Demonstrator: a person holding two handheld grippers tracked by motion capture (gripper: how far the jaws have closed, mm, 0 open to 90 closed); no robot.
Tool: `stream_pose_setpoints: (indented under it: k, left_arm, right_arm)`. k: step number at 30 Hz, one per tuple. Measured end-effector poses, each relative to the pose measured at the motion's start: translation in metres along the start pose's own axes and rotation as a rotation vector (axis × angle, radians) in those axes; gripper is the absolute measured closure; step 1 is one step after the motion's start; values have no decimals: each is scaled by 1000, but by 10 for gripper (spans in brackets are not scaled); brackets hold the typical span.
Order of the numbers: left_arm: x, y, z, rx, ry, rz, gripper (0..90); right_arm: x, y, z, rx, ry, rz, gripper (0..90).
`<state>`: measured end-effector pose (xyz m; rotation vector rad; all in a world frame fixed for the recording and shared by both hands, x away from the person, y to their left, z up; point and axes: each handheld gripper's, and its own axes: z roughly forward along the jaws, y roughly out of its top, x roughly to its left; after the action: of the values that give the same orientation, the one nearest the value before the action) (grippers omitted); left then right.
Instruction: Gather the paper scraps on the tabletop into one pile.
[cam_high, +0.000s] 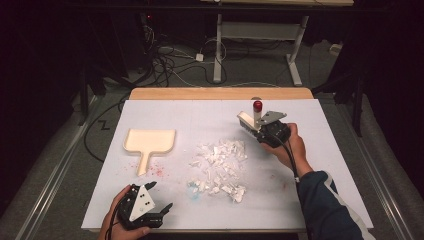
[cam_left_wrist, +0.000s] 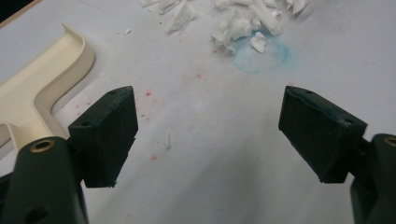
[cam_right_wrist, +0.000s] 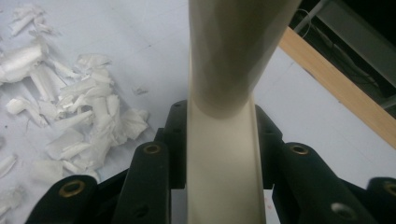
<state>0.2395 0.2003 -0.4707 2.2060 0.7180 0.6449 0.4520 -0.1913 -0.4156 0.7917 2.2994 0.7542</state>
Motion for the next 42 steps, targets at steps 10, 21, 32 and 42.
stream_pose_setpoints:
  k: [10, 21, 32, 42]
  left_arm:
    - [-2, 1, 3, 18, -11, 27, 184]
    - [-3, 1, 3, 26, -14, 34, 184]
    - [-5, 3, 2, 33, -18, 46, 185]
    - [-3, 3, -2, 22, -9, 44, 185]
  right_arm:
    - [29, 6, 16, 11, 22, -97, 674]
    - [71, -8, -8, -77, 153, -277, 670]
    - [91, -19, -46, -122, 303, -353, 675]
    - [84, -11, -75, -178, 271, -329, 675]
